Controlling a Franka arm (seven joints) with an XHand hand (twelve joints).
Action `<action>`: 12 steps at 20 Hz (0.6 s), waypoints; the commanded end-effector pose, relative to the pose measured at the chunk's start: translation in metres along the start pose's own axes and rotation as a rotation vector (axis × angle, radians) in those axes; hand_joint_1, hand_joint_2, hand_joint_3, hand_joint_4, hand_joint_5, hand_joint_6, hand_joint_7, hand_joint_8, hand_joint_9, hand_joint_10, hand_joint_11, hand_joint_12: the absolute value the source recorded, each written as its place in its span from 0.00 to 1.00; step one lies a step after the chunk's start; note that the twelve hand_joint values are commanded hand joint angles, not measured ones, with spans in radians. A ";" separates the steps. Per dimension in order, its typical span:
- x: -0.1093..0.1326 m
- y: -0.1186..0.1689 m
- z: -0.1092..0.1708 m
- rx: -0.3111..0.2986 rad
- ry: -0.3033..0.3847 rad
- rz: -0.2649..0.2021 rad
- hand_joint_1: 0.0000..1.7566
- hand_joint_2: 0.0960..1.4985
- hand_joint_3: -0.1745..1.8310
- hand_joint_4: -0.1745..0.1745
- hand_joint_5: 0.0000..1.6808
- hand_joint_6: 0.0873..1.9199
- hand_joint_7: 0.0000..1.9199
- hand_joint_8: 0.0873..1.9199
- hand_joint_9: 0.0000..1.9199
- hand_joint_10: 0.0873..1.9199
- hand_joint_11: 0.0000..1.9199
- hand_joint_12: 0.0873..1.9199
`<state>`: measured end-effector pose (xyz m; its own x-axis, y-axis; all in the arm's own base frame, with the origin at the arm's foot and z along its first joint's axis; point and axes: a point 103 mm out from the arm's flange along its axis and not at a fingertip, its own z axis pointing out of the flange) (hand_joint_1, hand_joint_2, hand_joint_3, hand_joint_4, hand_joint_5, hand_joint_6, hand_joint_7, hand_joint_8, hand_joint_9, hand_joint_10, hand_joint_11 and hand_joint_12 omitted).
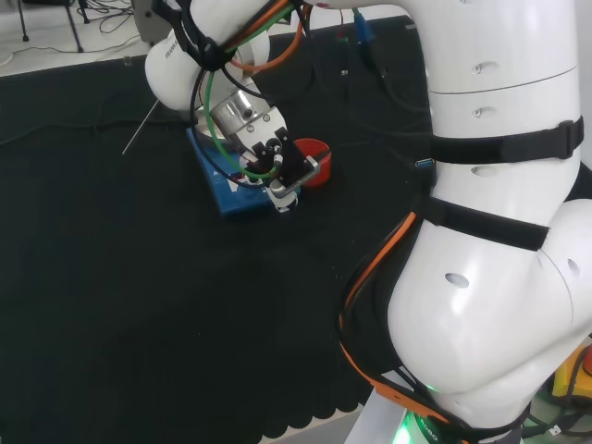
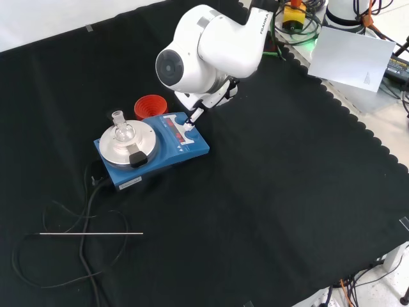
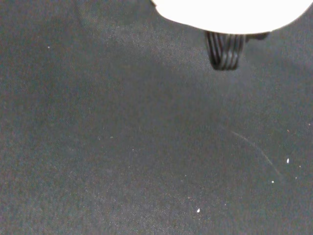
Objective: Turn on the heater.
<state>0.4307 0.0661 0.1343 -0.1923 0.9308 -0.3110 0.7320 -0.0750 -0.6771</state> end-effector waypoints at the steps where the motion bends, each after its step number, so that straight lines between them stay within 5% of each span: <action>1: -0.008 -0.001 -0.012 -0.003 0.031 -0.015 0.88 0.28 0.79 0.46 0.18 0.00 0.86 1.00 0.93 0.92 0.86 0.83; 12: -0.020 -0.028 -0.045 -0.048 0.063 -0.034 0.88 0.28 0.79 0.46 0.18 0.00 0.86 1.00 0.93 0.92 0.86 0.83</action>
